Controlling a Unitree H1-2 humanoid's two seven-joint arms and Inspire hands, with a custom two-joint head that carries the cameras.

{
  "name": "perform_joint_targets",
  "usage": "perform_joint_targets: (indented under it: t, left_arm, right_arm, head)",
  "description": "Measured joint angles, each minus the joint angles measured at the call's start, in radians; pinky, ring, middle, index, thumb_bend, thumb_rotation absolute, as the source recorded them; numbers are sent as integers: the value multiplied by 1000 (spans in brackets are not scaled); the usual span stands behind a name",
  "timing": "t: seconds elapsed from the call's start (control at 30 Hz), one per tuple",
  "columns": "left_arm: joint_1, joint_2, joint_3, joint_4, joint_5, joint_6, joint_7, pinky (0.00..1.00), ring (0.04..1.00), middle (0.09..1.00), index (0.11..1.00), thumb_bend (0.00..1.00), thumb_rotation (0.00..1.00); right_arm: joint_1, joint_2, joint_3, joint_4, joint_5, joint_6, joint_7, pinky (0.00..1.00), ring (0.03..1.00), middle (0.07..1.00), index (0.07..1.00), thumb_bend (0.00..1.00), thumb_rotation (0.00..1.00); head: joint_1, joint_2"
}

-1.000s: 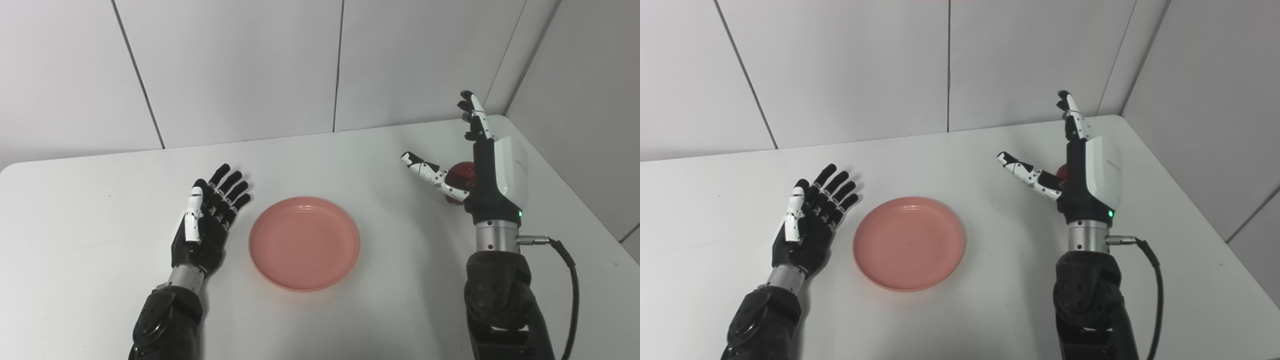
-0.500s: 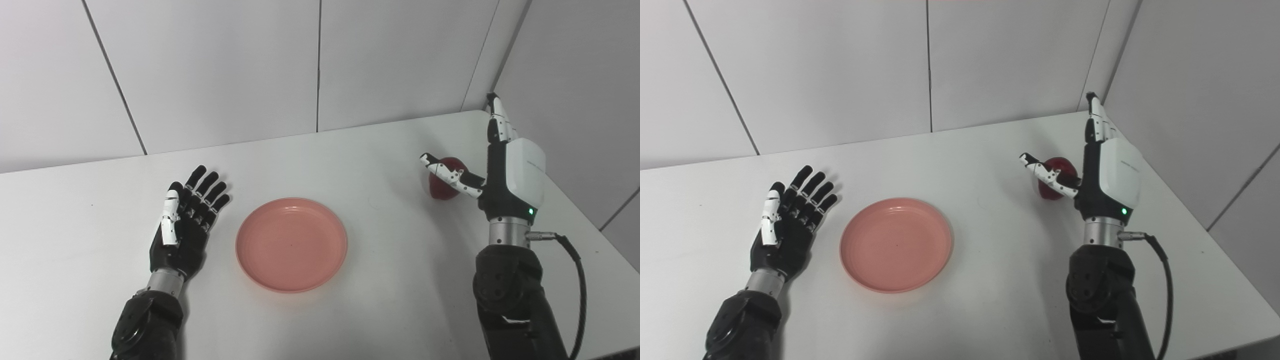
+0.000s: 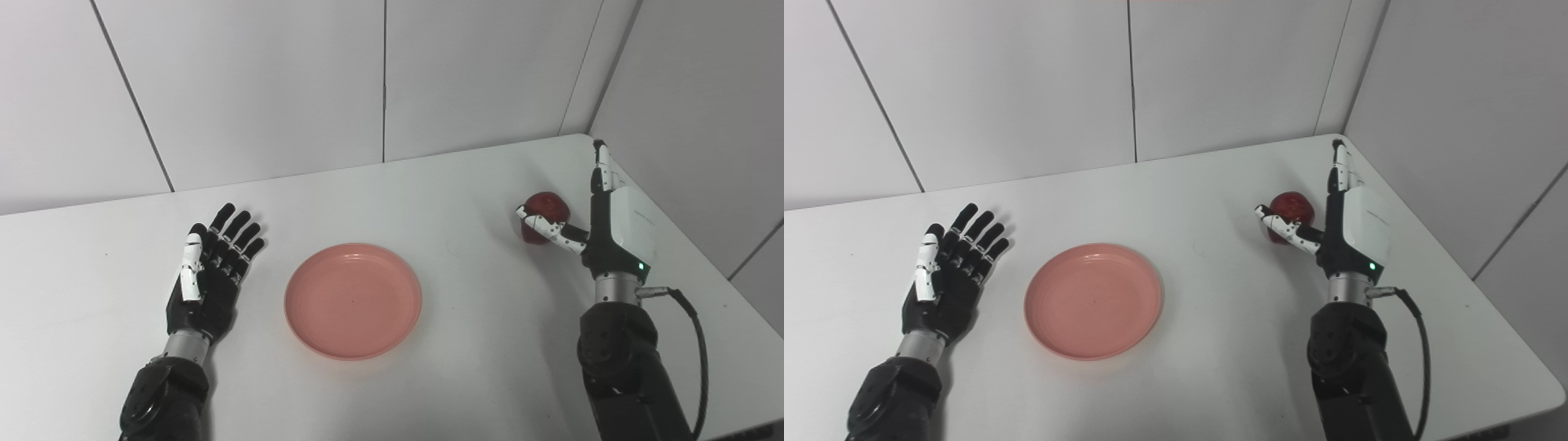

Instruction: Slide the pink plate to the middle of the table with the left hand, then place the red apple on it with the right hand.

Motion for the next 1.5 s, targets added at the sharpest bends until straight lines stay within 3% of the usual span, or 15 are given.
perform_joint_targets:
  t: [0.57,1.1,1.5]
  left_arm:
    - [0,1,7,0,0,0,-1,895,886,891,881,327,1000]
    - [3,5,6,-5,1,0,-1,888,885,891,880,323,1000]
    - [4,6,6,-6,1,0,-1,889,887,891,878,324,1000]
  right_arm:
    - [-74,-30,10,156,50,50,11,770,910,955,996,1000,641]
    - [-85,-38,22,165,132,93,32,743,869,926,970,1000,584]
    - [-92,-53,60,164,131,119,36,688,814,880,928,1000,555]
  head:
    - [-2,11]
    - [2,21]
    - [8,26]
